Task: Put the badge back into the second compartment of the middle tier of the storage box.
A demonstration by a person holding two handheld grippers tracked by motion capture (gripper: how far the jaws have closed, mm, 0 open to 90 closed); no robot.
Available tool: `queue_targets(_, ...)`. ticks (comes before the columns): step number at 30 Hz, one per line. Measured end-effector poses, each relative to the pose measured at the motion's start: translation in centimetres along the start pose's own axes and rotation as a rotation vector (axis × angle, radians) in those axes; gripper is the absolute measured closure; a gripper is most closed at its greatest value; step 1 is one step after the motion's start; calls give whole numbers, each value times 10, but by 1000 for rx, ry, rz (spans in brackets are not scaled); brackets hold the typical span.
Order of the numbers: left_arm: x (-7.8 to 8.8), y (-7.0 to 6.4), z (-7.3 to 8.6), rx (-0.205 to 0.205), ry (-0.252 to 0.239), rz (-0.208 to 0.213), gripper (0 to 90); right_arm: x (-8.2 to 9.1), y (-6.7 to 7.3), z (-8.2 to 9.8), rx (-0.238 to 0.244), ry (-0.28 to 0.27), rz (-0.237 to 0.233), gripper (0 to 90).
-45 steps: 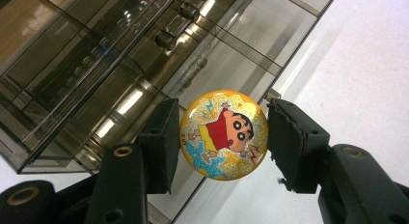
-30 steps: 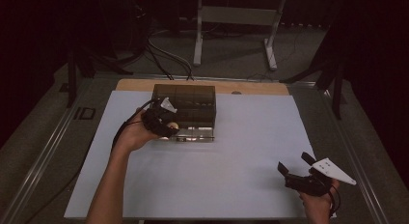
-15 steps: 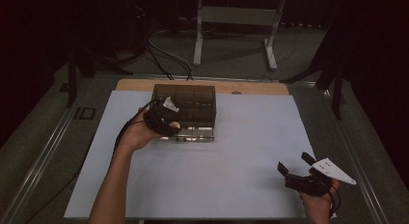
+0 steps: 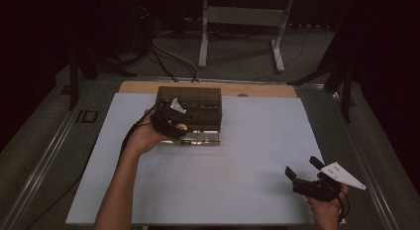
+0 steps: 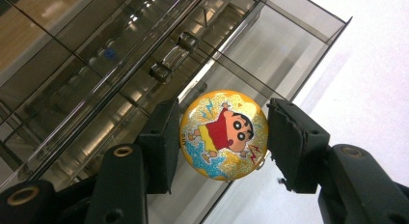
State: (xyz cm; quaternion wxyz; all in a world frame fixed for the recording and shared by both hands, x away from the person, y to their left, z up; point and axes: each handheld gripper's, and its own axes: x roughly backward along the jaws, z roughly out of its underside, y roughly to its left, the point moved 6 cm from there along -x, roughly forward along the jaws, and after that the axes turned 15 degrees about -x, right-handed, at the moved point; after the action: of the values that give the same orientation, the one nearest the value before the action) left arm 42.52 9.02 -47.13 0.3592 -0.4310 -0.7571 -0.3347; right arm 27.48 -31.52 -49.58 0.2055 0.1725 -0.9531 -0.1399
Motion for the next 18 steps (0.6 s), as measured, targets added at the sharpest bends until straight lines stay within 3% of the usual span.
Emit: queue_targets(18,-9,1,-4,15,1,-4,488,-1,1,0,3,2,-4,0)
